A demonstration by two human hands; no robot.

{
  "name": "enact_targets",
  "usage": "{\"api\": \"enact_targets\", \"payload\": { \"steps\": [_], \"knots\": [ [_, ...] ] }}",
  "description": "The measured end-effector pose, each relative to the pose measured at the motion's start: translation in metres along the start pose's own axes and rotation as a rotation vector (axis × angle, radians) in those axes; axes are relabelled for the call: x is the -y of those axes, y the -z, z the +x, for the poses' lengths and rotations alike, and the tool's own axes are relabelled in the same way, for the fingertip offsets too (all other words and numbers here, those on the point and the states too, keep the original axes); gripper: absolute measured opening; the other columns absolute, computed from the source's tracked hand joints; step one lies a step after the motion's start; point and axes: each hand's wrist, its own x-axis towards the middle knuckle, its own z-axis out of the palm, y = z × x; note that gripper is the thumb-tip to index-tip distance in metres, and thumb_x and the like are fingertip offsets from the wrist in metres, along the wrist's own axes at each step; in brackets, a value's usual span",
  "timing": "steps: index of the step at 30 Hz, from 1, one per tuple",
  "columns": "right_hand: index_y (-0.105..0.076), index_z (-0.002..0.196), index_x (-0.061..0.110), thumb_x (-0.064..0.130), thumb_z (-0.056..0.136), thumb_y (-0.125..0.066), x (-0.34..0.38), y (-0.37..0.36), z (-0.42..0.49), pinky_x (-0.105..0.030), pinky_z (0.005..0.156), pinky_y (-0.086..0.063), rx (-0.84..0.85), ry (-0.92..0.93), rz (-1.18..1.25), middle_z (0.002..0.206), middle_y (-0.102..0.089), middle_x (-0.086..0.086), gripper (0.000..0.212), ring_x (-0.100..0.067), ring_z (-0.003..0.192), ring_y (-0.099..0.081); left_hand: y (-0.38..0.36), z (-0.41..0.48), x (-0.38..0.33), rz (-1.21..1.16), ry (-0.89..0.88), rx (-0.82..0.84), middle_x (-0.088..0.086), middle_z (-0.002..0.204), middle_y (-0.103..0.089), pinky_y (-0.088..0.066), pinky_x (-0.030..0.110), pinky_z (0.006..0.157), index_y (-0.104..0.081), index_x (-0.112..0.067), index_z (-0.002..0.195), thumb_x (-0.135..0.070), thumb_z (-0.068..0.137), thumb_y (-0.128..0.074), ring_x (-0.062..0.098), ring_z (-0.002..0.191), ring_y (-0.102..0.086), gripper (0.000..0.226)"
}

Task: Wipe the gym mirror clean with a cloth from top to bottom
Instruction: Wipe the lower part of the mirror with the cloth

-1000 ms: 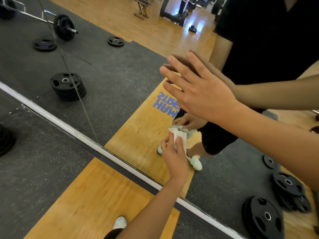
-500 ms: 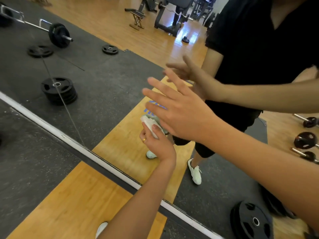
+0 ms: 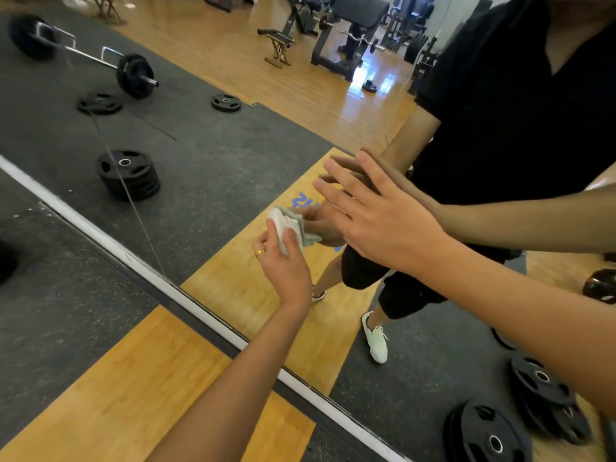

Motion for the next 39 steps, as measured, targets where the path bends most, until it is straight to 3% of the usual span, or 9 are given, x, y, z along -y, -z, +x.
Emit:
{"api": "enact_targets", "payload": {
  "steps": [3, 7, 11, 14, 19, 22, 27, 33, 39],
  "knots": [
    [-0.052, 0.144, 0.007, 0.025, 0.107, -0.028, 0.001, -0.001, -0.001, -0.066, 0.124, -0.005, -0.014, -0.003, -0.021, 0.163, -0.036, -0.017, 0.047, -0.045, 0.155, -0.017, -0.006, 0.017, -0.009, -0.013, 0.007, -0.083, 0.007, 0.125, -0.049, -0.051, 0.022, 0.088, -0.051, -0.014, 0.150, -0.028, 0.108, -0.051, 0.014, 0.105, -0.057, 0.045],
    [-0.055, 0.136, 0.006, 0.020, 0.109, -0.024, 0.002, -0.007, 0.000, -0.066, 0.123, -0.005, -0.050, -0.012, -0.026, 0.160, -0.041, -0.017, 0.044, -0.045, 0.154, -0.023, -0.017, -0.022, -0.006, -0.021, 0.021, -0.077, 0.009, 0.130, -0.050, -0.050, 0.017, 0.084, -0.052, -0.014, 0.150, -0.031, 0.108, -0.051, 0.004, 0.103, -0.054, 0.045],
    [-0.055, 0.135, 0.007, 0.020, 0.111, -0.021, 0.003, -0.011, -0.001, -0.066, 0.123, -0.003, -0.068, -0.022, -0.028, 0.160, -0.041, -0.016, 0.043, -0.044, 0.153, -0.025, -0.009, -0.073, 0.009, -0.081, -0.008, 0.121, 0.005, 0.128, -0.050, -0.055, 0.033, 0.093, -0.053, -0.013, 0.149, -0.021, 0.105, -0.057, 0.006, 0.109, -0.058, 0.044],
    [-0.054, 0.136, 0.006, 0.019, 0.111, -0.015, 0.004, -0.008, -0.001, -0.066, 0.123, -0.007, -0.066, -0.024, -0.018, 0.160, -0.041, -0.016, 0.049, -0.044, 0.153, -0.025, 0.002, -0.053, 0.015, -0.080, -0.024, 0.133, -0.001, 0.121, -0.051, -0.057, 0.047, 0.089, -0.058, -0.011, 0.144, -0.021, 0.104, -0.060, 0.012, 0.105, -0.061, 0.042],
    [-0.055, 0.140, 0.008, 0.019, 0.109, -0.005, 0.003, -0.004, -0.001, -0.064, 0.123, -0.010, -0.048, -0.016, -0.033, 0.161, -0.041, -0.014, 0.060, -0.043, 0.154, -0.025, -0.006, -0.011, -0.014, -0.117, -0.216, 0.006, 0.007, 0.120, -0.053, -0.054, 0.025, 0.087, -0.061, -0.011, 0.139, -0.013, 0.100, -0.065, 0.000, 0.105, -0.056, 0.039],
    [-0.056, 0.138, 0.008, 0.020, 0.111, -0.008, 0.002, -0.004, -0.002, -0.064, 0.123, -0.008, -0.039, -0.017, -0.026, 0.161, -0.041, -0.014, 0.057, -0.042, 0.154, -0.025, -0.008, -0.015, -0.001, -0.100, -0.255, 0.015, 0.005, 0.120, -0.054, -0.053, 0.025, 0.087, -0.062, -0.008, 0.137, -0.011, 0.099, -0.066, -0.003, 0.104, -0.056, 0.039],
    [-0.058, 0.135, 0.007, 0.023, 0.111, -0.029, 0.004, -0.006, -0.002, -0.065, 0.123, -0.003, -0.058, -0.030, -0.032, 0.159, -0.042, -0.015, 0.041, -0.043, 0.153, -0.026, 0.005, -0.014, 0.021, -0.197, 0.156, -0.114, 0.002, 0.121, -0.059, -0.056, 0.036, 0.089, -0.069, -0.017, 0.131, -0.017, 0.099, -0.069, -0.004, 0.101, -0.061, 0.033],
    [-0.059, 0.133, 0.007, 0.025, 0.112, -0.024, 0.003, -0.005, -0.003, -0.063, 0.124, -0.005, -0.085, -0.044, 0.013, 0.159, -0.044, -0.015, 0.045, -0.042, 0.153, -0.026, -0.023, -0.037, -0.027, -0.260, -0.172, -0.037, 0.002, 0.115, -0.056, -0.053, 0.024, 0.086, -0.066, -0.006, 0.130, 0.000, 0.093, -0.071, -0.003, 0.099, -0.059, 0.038],
    [-0.060, 0.131, 0.008, 0.022, 0.111, -0.030, 0.005, -0.005, -0.001, -0.063, 0.125, -0.005, -0.084, -0.050, 0.014, 0.159, -0.044, -0.013, 0.038, -0.041, 0.154, -0.025, 0.014, -0.021, 0.027, -0.229, 0.322, -0.169, -0.005, 0.112, -0.060, -0.054, 0.025, 0.085, -0.072, -0.014, 0.126, -0.016, 0.096, -0.073, -0.003, 0.096, -0.063, 0.030]
  ]
}}
